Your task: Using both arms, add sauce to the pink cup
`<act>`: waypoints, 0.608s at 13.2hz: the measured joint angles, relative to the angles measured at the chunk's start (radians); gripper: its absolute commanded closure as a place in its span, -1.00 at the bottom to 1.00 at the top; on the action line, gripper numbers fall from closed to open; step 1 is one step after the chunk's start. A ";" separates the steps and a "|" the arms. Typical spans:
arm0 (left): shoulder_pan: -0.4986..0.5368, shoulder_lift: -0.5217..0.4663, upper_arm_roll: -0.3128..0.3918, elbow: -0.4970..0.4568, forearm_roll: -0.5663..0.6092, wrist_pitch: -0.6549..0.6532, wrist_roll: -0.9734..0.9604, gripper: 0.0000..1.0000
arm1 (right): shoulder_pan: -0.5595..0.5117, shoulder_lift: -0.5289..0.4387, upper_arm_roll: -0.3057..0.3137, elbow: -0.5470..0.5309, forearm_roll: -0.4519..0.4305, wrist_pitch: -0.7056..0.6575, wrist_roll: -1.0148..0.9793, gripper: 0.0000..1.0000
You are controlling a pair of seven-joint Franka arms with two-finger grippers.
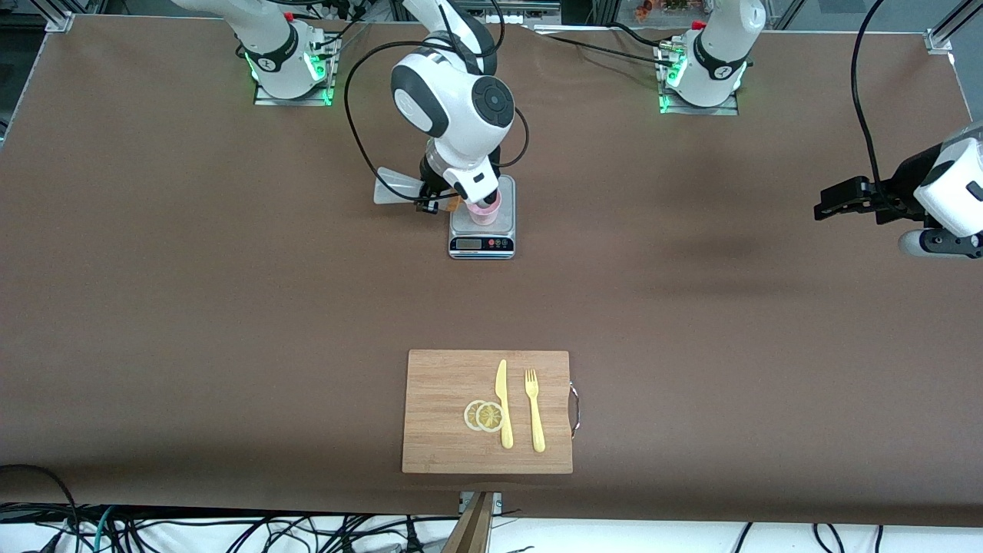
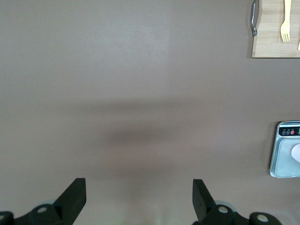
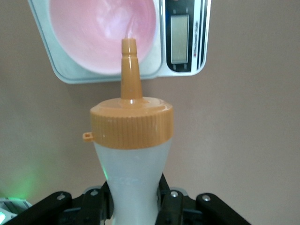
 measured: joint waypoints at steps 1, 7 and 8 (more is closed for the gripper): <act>0.000 0.000 0.000 0.000 0.000 0.000 0.000 -1.00 | 0.000 -0.002 0.002 0.000 0.006 0.011 0.000 0.48; 0.000 0.000 0.000 0.000 0.000 0.000 0.000 -1.00 | -0.011 -0.033 0.000 -0.079 0.061 0.159 0.000 0.48; 0.000 0.000 0.000 0.000 0.000 0.000 0.000 -1.00 | -0.013 -0.048 -0.002 -0.104 0.065 0.182 -0.001 0.48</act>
